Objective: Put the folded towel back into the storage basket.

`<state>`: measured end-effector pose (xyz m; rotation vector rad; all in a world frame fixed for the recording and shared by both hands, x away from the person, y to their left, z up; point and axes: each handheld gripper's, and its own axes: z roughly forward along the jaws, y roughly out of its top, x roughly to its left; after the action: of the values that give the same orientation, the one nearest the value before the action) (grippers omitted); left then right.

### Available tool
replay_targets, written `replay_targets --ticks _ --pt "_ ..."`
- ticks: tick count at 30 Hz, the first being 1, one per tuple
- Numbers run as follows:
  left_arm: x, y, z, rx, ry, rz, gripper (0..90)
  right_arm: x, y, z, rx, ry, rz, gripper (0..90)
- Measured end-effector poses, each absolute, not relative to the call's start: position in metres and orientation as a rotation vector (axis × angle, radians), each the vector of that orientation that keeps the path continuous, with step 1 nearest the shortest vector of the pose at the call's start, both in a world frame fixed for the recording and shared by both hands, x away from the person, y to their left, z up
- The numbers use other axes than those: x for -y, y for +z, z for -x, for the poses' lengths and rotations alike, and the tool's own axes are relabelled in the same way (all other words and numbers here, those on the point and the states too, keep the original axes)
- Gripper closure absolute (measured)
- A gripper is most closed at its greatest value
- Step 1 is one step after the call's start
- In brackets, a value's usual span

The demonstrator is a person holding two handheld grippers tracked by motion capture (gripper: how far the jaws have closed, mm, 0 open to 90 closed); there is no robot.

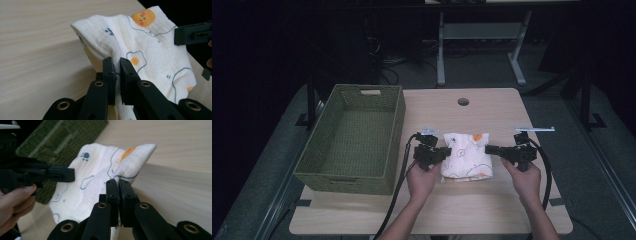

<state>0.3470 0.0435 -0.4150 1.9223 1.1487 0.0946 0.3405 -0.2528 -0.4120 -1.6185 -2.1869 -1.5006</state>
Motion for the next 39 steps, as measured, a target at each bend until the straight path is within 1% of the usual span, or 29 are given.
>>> replay_targets --ticks 3,6,9,10,11,14,16,19,22,25,28,32,33,35,36,39 --pt "-0.037 -0.428 -0.351 -1.168 0.075 -1.947 83.9 0.259 -0.427 -0.343 2.163 -1.452 1.656 86.9" --pt "-0.028 -0.44 -0.354 -1.194 0.061 -1.996 81.0 0.263 -0.44 -0.345 2.161 -1.406 1.687 86.9" --pt "-0.023 -0.448 -0.355 -1.234 0.097 -2.033 70.8 0.268 -0.449 -0.345 2.166 -1.371 1.714 86.9" --pt "-0.023 -0.45 -0.355 -1.245 0.106 -2.034 69.1 0.269 -0.45 -0.345 2.169 -1.366 1.716 86.9" --pt "-0.024 -0.451 -0.355 -1.257 0.103 -2.021 64.3 0.27 -0.451 -0.345 2.177 -1.362 1.723 86.9" --pt "-0.027 -0.457 -0.359 -1.307 0.013 -2.007 50.9 0.274 -0.454 -0.345 2.173 -1.347 1.74 86.9" --pt "-0.026 -0.46 -0.361 -1.313 -0.047 -1.989 45.1 0.274 -0.455 -0.345 2.18 -1.336 1.747 86.9" --pt "-0.024 -0.461 -0.36 -1.307 -0.067 -1.979 42.6 0.273 -0.459 -0.345 2.196 -1.309 1.753 86.9" --pt "-0.021 -0.463 -0.362 -1.308 -0.148 -1.936 41.7 0.272 -0.463 -0.346 2.199 -1.283 1.76 86.9" --pt "-0.017 -0.464 -0.363 -1.3 -0.177 -1.927 42.2 0.271 -0.468 -0.345 2.199 -1.262 1.761 87.0" --pt "-0.011 -0.466 -0.364 -1.295 -0.203 -1.917 46.8 0.27 -0.474 -0.346 2.198 -1.246 1.758 86.9" --pt "-0.005 -0.469 -0.365 -1.262 -0.202 -1.966 65.9 0.268 -0.476 -0.346 2.176 -1.257 1.753 86.9" --pt "-0.004 -0.47 -0.365 -1.254 -0.203 -1.97 73.5 0.267 -0.476 -0.346 2.177 -1.257 1.749 86.9" --pt "-0.003 -0.47 -0.364 -1.238 -0.178 -1.995 80.0 0.265 -0.475 -0.347 2.172 -1.264 1.74 86.9" --pt "-0.004 -0.47 -0.364 -1.232 -0.178 -1.999 81.7 0.265 -0.475 -0.346 2.167 -1.271 1.736 86.9" --pt "-0.007 -0.467 -0.363 -1.231 -0.147 -1.986 83.7 0.266 -0.471 -0.346 2.153 -1.305 1.723 86.9"
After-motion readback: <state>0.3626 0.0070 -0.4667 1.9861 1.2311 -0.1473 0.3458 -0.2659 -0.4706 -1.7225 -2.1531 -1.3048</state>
